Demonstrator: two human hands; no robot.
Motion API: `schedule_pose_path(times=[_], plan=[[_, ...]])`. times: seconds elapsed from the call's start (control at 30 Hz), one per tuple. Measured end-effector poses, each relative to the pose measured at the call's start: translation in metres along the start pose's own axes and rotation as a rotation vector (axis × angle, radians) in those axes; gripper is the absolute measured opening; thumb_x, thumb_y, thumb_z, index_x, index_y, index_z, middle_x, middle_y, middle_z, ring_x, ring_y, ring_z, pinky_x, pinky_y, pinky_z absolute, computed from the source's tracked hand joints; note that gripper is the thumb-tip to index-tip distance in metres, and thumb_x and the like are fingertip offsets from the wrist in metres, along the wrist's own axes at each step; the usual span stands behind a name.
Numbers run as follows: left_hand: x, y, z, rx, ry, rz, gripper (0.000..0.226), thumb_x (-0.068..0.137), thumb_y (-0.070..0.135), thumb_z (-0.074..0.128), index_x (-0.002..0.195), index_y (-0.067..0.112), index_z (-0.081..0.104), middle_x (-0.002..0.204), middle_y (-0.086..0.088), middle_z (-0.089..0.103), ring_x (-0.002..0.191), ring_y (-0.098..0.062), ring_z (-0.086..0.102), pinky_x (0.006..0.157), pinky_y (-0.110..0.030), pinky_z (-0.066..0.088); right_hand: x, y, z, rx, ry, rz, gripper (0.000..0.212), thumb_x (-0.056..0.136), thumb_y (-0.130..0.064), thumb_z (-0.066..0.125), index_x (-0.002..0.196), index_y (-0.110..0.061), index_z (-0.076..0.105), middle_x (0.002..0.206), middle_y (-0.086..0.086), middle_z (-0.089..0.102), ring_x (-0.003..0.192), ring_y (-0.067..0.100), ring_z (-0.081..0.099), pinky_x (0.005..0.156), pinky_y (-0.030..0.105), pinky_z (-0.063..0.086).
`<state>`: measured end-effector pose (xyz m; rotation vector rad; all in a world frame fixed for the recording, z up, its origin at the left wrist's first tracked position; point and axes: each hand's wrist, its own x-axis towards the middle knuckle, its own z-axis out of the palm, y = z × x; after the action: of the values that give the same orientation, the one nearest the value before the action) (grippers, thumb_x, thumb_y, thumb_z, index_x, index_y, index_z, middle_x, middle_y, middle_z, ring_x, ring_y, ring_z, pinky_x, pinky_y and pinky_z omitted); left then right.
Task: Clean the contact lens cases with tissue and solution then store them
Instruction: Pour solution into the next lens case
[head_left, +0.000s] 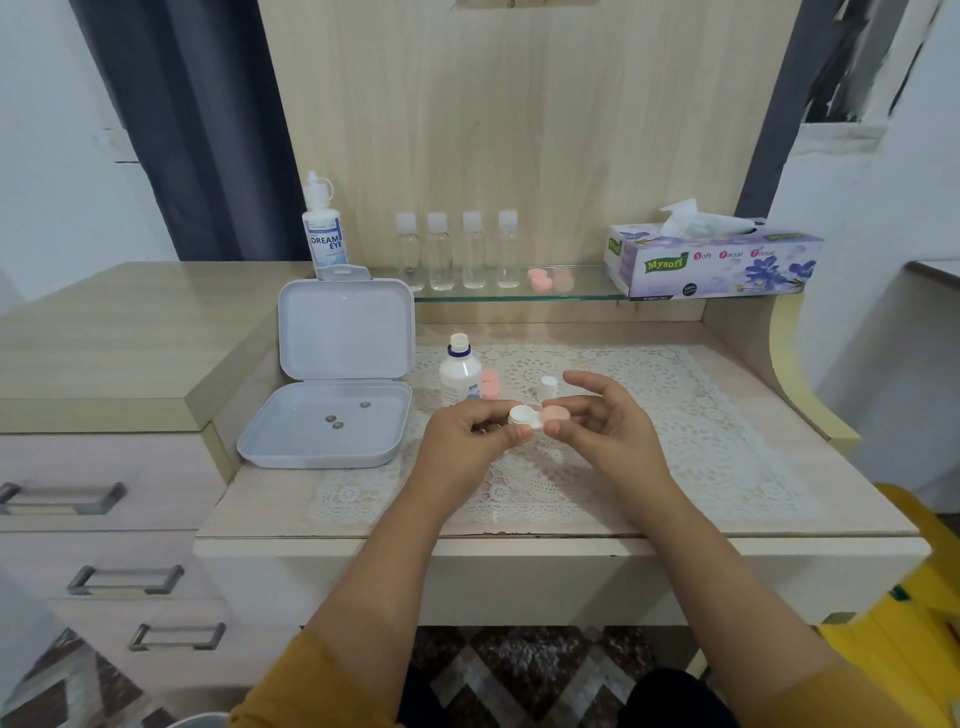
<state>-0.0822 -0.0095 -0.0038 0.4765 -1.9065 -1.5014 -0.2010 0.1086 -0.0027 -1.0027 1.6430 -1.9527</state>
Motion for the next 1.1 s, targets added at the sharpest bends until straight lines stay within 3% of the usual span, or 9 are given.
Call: schedule_pose_path(times=[0.17,0.33,0.43,0.57,0.7,0.87,0.93,1.03,1.1], plan=[[0.000,0.000,0.001,-0.003,0.004,-0.008,0.026,0.078,0.010,0.076,0.086,0.034,0.076,0.087,-0.004,0.071,0.082,-0.024,0.061,0.085,-0.041,0.053,0.000,0.000,0.000,-0.028,0.017,0.006,0.042,0.076,0.004,0.075,0.110,-0.015,0.059,0.088,0.003,0.074,0.085,0.013,0.071,0.071,0.017,0.053],[0.001,0.000,0.001,-0.001,0.004,-0.010,0.025,0.077,0.009,0.077,0.087,0.032,0.076,0.088,-0.003,0.072,0.088,-0.035,0.062,0.085,-0.042,0.053,0.000,0.001,-0.001,-0.052,0.025,0.006,0.039,0.076,0.001,0.076,0.107,-0.016,0.059,0.088,0.000,0.075,0.084,0.011,0.071,0.069,0.016,0.053],[0.002,0.000,0.001,0.005,-0.015,-0.028,0.027,0.075,0.006,0.077,0.097,0.021,0.076,0.082,0.001,0.070,0.075,-0.019,0.058,0.078,-0.034,0.054,0.000,0.000,-0.001,-0.084,0.035,0.014,0.037,0.079,-0.002,0.075,0.108,-0.020,0.060,0.092,-0.002,0.075,0.086,0.008,0.070,0.071,0.015,0.052],[0.004,-0.003,0.001,-0.006,0.000,-0.109,0.042,0.075,0.000,0.077,0.114,0.010,0.066,0.089,0.000,0.064,0.075,-0.008,0.055,0.073,-0.020,0.053,0.003,0.001,-0.006,-0.097,0.103,0.018,0.036,0.082,-0.003,0.072,0.109,-0.024,0.060,0.097,-0.002,0.073,0.089,0.010,0.070,0.073,0.015,0.052],[0.005,-0.003,0.001,0.172,0.012,-0.073,0.005,0.084,0.010,0.070,0.086,0.014,0.071,0.080,0.007,0.065,0.074,-0.004,0.057,0.078,-0.022,0.050,0.004,0.002,-0.010,-0.077,0.190,0.026,0.036,0.083,-0.005,0.072,0.111,-0.025,0.060,0.098,-0.002,0.072,0.090,0.015,0.069,0.084,0.028,0.054],[0.010,-0.003,0.006,0.340,-0.062,-0.128,0.020,0.084,0.018,0.071,0.069,0.015,0.059,0.062,0.015,0.055,0.058,-0.002,0.048,0.056,-0.013,0.038,0.005,0.006,-0.009,-0.085,0.194,0.032,0.037,0.083,-0.007,0.073,0.110,-0.028,0.059,0.097,-0.005,0.073,0.095,0.015,0.069,0.089,0.033,0.053],[0.013,0.000,0.009,0.425,-0.070,-0.139,0.020,0.085,0.023,0.070,0.076,0.010,0.058,0.067,0.006,0.054,0.058,-0.009,0.046,0.051,-0.020,0.040,0.005,0.007,-0.009,-0.072,0.197,0.034,0.038,0.083,-0.007,0.072,0.112,-0.028,0.059,0.097,-0.005,0.073,0.095,0.015,0.068,0.090,0.033,0.053],[0.020,0.005,0.014,0.623,-0.077,-0.098,0.013,0.091,0.019,0.062,0.100,0.010,0.062,0.089,-0.003,0.062,0.073,-0.016,0.055,0.065,-0.034,0.050,0.005,0.007,-0.008,-0.070,0.198,0.031,0.038,0.084,-0.006,0.072,0.112,-0.028,0.058,0.096,-0.005,0.073,0.095,0.015,0.069,0.088,0.031,0.054],[0.026,0.006,0.017,0.735,-0.106,-0.080,0.026,0.094,0.013,0.053,0.119,0.012,0.061,0.096,-0.005,0.062,0.073,-0.017,0.054,0.060,-0.029,0.045,0.005,0.007,-0.008,-0.070,0.199,0.029,0.038,0.084,-0.007,0.072,0.113,-0.028,0.058,0.095,-0.006,0.073,0.094,0.016,0.069,0.087,0.030,0.054]])
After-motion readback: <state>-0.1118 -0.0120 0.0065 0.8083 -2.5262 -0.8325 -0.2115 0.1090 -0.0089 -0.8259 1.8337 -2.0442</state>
